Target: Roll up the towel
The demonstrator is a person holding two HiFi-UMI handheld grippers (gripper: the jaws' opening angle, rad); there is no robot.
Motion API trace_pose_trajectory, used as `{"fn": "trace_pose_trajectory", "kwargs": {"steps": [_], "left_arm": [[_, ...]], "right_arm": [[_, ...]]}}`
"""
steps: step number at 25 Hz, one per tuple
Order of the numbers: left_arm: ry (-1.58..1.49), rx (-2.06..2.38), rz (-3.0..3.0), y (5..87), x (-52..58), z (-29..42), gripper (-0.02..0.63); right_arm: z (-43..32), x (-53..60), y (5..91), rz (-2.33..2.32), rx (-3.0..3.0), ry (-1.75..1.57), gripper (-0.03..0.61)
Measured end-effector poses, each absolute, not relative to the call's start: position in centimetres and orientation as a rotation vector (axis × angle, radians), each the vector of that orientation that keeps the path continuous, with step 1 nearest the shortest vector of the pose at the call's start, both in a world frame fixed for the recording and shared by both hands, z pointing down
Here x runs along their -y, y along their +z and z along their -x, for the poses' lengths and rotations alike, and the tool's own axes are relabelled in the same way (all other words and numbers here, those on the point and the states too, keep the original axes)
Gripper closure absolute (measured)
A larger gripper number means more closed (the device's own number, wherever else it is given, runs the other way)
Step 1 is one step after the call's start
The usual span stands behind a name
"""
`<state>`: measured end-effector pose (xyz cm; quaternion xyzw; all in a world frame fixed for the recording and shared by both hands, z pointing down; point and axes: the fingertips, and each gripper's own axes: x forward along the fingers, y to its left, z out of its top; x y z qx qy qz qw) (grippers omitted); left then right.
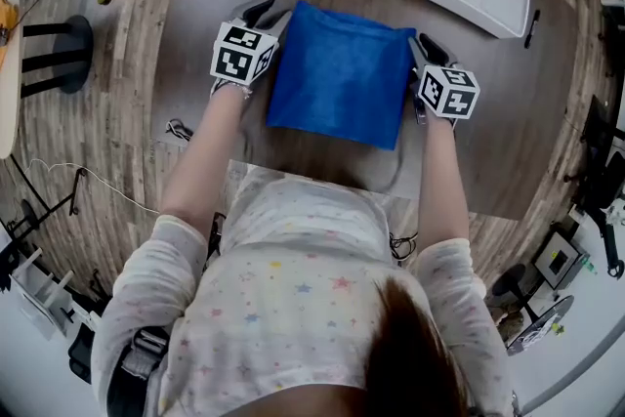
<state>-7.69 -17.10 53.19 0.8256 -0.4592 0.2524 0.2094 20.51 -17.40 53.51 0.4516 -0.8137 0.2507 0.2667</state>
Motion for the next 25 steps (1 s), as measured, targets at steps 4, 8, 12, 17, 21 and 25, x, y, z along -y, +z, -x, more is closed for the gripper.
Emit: {"fn": "trace_pose_trajectory", "kwargs": {"steps": [4, 8, 12, 17, 21, 25], "left_arm": [[0.674, 1.209, -2.284, 54.1, 18.7, 6.1, 0.459], [0.721, 1.142, -2.307, 54.7, 19.2, 4.9, 0.529], [0.755, 1.114, -2.354, 54.5, 19.0, 4.3, 0.592], [0.667, 1.190, -2.401, 52.5, 19.4, 5.0, 0.597], [0.635, 1.254, -2.422, 51.7, 19.9, 5.8, 0.600], [0.717, 1.219, -2.376, 53.8, 19.8, 5.9, 0.598]], "right_arm": [[-20.4, 18.9, 54.9, -1.208, 2.163, 0.715, 0.483], [-19.9, 19.4, 55.3, -1.201, 2.148, 0.695, 0.508], [-20.3, 19.3, 54.9, -1.208, 2.155, 0.675, 0.549], [-21.5, 19.2, 53.1, -1.256, 2.203, 0.652, 0.551], [-22.4, 19.1, 52.9, -1.308, 2.226, 0.665, 0.552], [-22.6, 19.0, 54.5, -1.292, 2.144, 0.624, 0.547]]}}
